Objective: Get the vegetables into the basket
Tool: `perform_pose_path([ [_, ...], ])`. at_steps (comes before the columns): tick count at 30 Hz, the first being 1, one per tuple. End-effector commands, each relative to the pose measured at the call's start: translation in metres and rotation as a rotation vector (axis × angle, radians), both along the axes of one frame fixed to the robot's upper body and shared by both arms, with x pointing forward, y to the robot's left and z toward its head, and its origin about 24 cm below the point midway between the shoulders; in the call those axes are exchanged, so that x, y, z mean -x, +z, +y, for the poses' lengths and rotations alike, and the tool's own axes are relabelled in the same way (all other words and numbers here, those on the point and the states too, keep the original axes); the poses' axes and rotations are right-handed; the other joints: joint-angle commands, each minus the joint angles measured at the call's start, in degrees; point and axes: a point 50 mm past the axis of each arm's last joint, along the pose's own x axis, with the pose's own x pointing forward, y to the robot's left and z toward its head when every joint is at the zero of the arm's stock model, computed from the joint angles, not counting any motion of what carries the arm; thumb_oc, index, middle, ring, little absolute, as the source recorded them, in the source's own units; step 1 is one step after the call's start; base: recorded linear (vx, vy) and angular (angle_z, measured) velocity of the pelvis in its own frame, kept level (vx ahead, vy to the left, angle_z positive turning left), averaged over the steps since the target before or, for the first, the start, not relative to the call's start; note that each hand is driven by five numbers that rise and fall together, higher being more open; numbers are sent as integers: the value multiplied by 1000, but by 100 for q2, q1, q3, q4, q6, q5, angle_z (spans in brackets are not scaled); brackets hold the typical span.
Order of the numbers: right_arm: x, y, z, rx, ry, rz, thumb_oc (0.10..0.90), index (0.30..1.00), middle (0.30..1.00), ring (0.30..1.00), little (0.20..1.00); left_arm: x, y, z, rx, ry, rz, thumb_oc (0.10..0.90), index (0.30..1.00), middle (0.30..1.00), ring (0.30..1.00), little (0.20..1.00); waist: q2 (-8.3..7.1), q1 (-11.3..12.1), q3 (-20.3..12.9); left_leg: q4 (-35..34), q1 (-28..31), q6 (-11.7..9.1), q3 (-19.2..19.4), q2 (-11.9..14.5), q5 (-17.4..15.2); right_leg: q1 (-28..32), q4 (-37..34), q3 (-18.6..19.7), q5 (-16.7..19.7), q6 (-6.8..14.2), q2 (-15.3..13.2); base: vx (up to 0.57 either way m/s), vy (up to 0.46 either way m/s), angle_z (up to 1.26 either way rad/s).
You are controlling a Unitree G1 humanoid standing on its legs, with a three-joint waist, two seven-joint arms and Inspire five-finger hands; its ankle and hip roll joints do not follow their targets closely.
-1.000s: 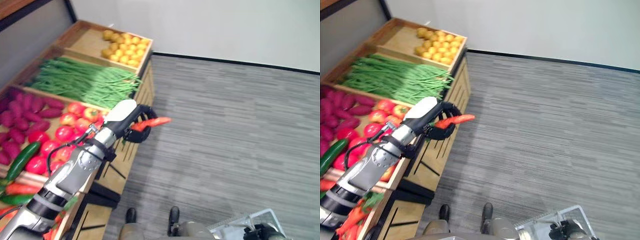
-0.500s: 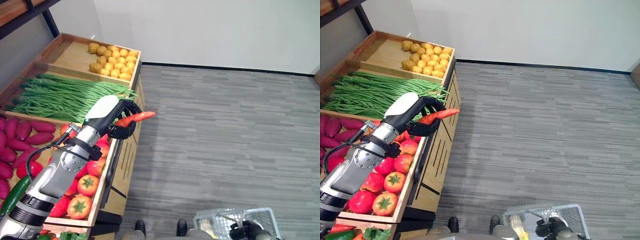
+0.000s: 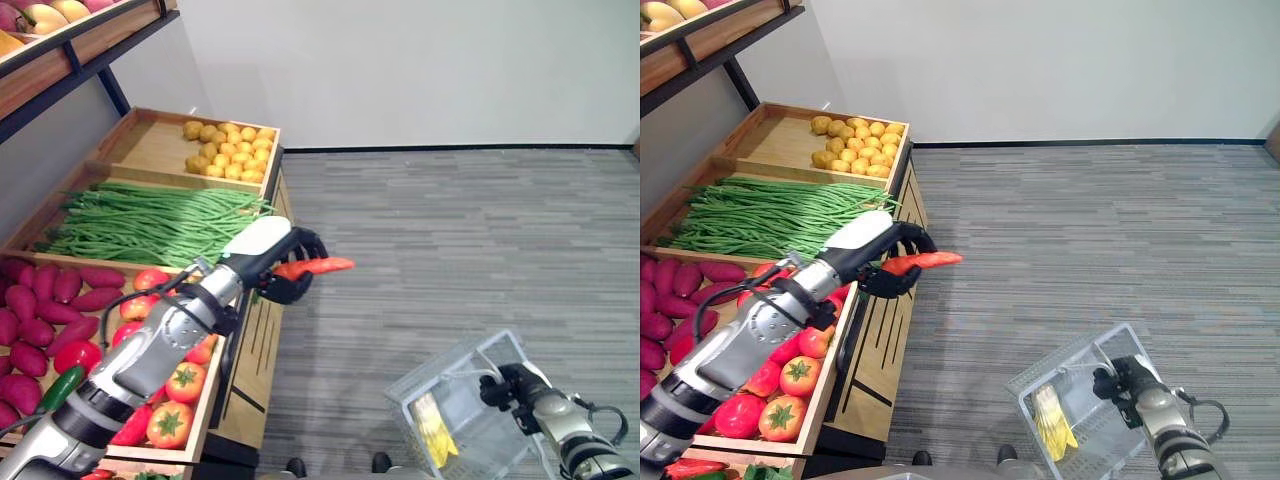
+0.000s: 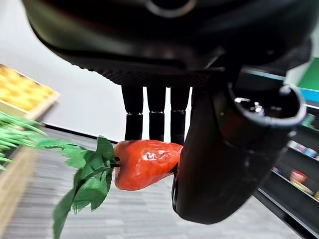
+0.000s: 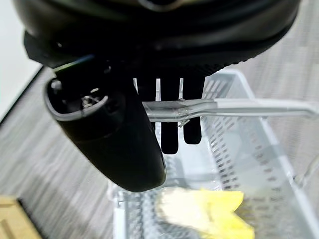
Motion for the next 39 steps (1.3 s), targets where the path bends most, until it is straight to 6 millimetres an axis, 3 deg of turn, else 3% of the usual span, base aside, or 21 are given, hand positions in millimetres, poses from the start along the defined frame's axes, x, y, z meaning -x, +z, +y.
perform_pose_path([
  [1, -86, 90, -1, 212, 163, -322, 400, 300, 300, 300, 300, -18, 60, -23, 76, -76, -245, 400, 300, 300, 300, 300, -185, 41, -112, 35, 201, -374, 25, 208, -405, 147, 48, -162, -355, 673, -571, -16, -2, 5],
  [2, -87, 91, 0, 214, 164, -324, 400, 300, 300, 300, 300, -19, 60, -23, 77, -75, -247, 400, 300, 300, 300, 300, -182, 37, -88, 35, 175, -367, 37, 207, -343, 117, 54, -165, -300, 661, -572, 30, 3, 2],
  [3, -103, 106, 13, 234, 224, -380, 400, 300, 300, 300, 300, -21, 56, -30, 70, -90, -231, 400, 300, 300, 300, 300, -151, 4, -103, 35, 211, -372, 37, 224, -401, 128, 54, -121, -348, 661, -555, -38, -7, 0],
  [6, -116, 116, 31, 220, 268, -429, 400, 300, 300, 300, 300, -27, 55, -37, 24, -93, -246, 400, 300, 300, 300, 300, -125, -32, -90, 35, 195, -365, 52, 244, -331, 102, 70, -88, -301, 618, -536, 0, -11, -2],
  [8, -133, 139, 54, 285, 382, -503, 400, 300, 300, 300, 300, -33, 53, -53, -76, -124, -303, 400, 300, 300, 300, 300, -97, -101, -99, 35, 208, -370, 35, 257, -326, 124, 96, -68, -339, 582, -513, 13, -10, -2],
  [10, -133, 140, 53, 288, 380, -505, 400, 300, 300, 300, 300, -34, 53, -54, -75, -125, -307, 400, 300, 300, 300, 300, -91, -96, -87, 35, 208, -370, 32, 258, -326, 124, 97, -70, -341, 582, -511, 0, 0, 0],
  [11, -141, 159, 61, 331, 429, -556, 400, 300, 300, 300, 300, -36, 51, -59, -105, -132, -313, 400, 300, 300, 300, 300, -71, -139, -83, 35, 204, -375, 36, 260, -324, 116, 104, -62, -352, 570, -502, 0, 0, 0],
  [13, -142, 159, 65, 321, 425, -571, 400, 300, 300, 300, 300, -38, 47, -63, -107, -135, -302, 400, 300, 300, 300, 300, -58, -150, -85, 35, 200, -371, 33, 259, -320, 114, 105, -55, -352, 565, -499, 0, 0, 0],
  [16, -147, 164, 82, 302, 450, -619, 400, 300, 300, 300, 300, -42, 34, -69, -126, -128, -267, 400, 300, 300, 300, 300, -32, -199, -89, 35, 196, -360, 52, 255, -326, 85, 106, -28, -350, 559, -497, 0, 1, -1],
  [17, -149, 167, 96, 277, 472, -662, 400, 300, 300, 300, 300, -43, 25, -75, -124, -128, -238, 400, 300, 300, 300, 300, -12, -242, -87, 35, 198, -357, 65, 258, -324, 76, 102, -7, -350, 555, -501, 2, 2, -4],
  [18, -149, 167, 95, 278, 471, -661, 400, 300, 300, 300, 300, -43, 25, -75, -124, -129, -239, 400, 300, 300, 300, 300, -9, -237, -91, 35, 198, -357, 66, 259, -325, 75, 102, -6, -350, 555, -500, -2, 1, -5],
  [20, -149, 169, 116, 209, 498, -719, 400, 300, 300, 300, 300, -44, 6, -86, -133, -140, -177, 400, 300, 300, 300, 300, 3, -290, -88, 35, 183, -342, 102, 250, -294, 32, 104, 40, -322, 546, -497, -11, 4, -5],
  [26, -145, 165, 150, 115, 543, -786, 400, 300, 300, 300, 300, -41, -40, -111, -179, -154, -39, 400, 300, 300, 300, 300, 46, -379, -81, 35, 211, -327, 167, 250, -355, -8, 97, 133, -325, 558, -524, -3, 3, -12],
  [28, -144, 165, 160, 97, 562, -799, 400, 300, 300, 300, 300, -40, -45, -117, -179, -159, -22, 400, 300, 300, 300, 300, 64, -393, -65, 35, 217, -326, 180, 251, -357, -15, 97, 156, -323, 556, -533, 13, 7, -16],
  [30, -143, 163, 180, 33, 586, -823, 400, 300, 300, 300, 300, -35, -65, -131, -214, -176, 30, 400, 300, 300, 300, 300, 95, -434, -23, 35, 211, -313, 200, 234, -322, -48, 110, 182, -291, 547, -542, 1, 7, -3],
  [39, -138, 166, 222, -67, 672, -869, 400, 300, 300, 300, 300, -25, -99, -149, -286, -188, 118, 400, 300, 300, 300, 300, 164, -506, 45, 35, 225, -309, 250, 210, -360, -79, 117, 248, -308, 550, -562, 2, 2, -2],
])
